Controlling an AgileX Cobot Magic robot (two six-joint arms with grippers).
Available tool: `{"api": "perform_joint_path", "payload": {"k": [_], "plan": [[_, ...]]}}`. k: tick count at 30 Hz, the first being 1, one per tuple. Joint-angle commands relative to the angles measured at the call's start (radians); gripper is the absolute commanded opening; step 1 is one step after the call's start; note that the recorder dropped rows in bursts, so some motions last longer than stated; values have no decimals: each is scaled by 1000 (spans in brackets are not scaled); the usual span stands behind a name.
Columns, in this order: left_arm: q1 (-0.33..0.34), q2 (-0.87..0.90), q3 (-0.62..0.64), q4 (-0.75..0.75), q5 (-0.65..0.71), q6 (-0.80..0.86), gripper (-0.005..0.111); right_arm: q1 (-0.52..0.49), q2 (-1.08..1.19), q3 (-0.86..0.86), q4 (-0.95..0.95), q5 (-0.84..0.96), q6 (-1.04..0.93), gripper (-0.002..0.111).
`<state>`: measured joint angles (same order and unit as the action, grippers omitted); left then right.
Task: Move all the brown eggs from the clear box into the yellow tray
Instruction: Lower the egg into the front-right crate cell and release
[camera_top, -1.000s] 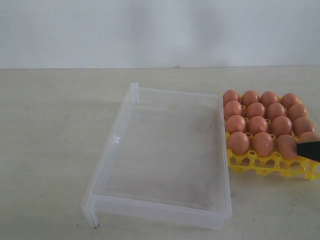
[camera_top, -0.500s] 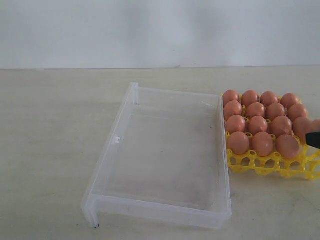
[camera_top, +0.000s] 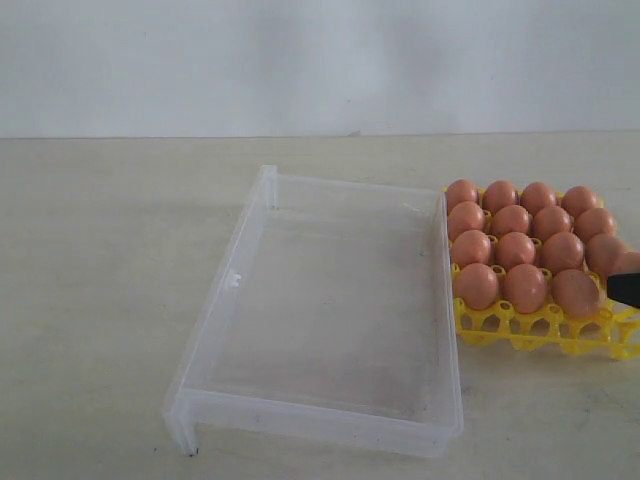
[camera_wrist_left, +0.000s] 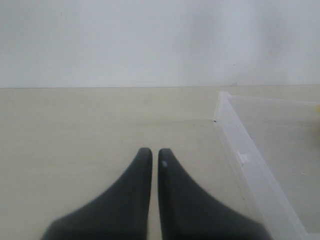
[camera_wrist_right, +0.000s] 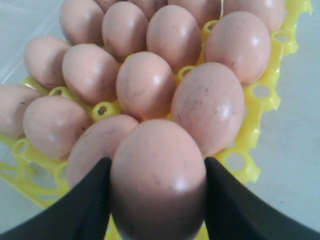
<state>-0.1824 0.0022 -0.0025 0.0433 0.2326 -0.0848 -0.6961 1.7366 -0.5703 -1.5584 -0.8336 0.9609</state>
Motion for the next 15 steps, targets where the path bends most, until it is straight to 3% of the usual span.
{"api": "perform_joint_path", "payload": {"k": [1, 11, 13, 15], "plan": [[4, -2, 3, -3, -1, 2, 4, -2, 59, -1, 60, -37, -33, 0], [4, -2, 3, -3, -1, 2, 4, -2, 65, -1, 74, -36, -35, 1], [4, -2, 3, -3, -1, 2, 4, -2, 65, -1, 74, -40, -20, 7], [4, -2, 3, -3, -1, 2, 4, -2, 65, -1, 74, -44, -7, 21]]}}
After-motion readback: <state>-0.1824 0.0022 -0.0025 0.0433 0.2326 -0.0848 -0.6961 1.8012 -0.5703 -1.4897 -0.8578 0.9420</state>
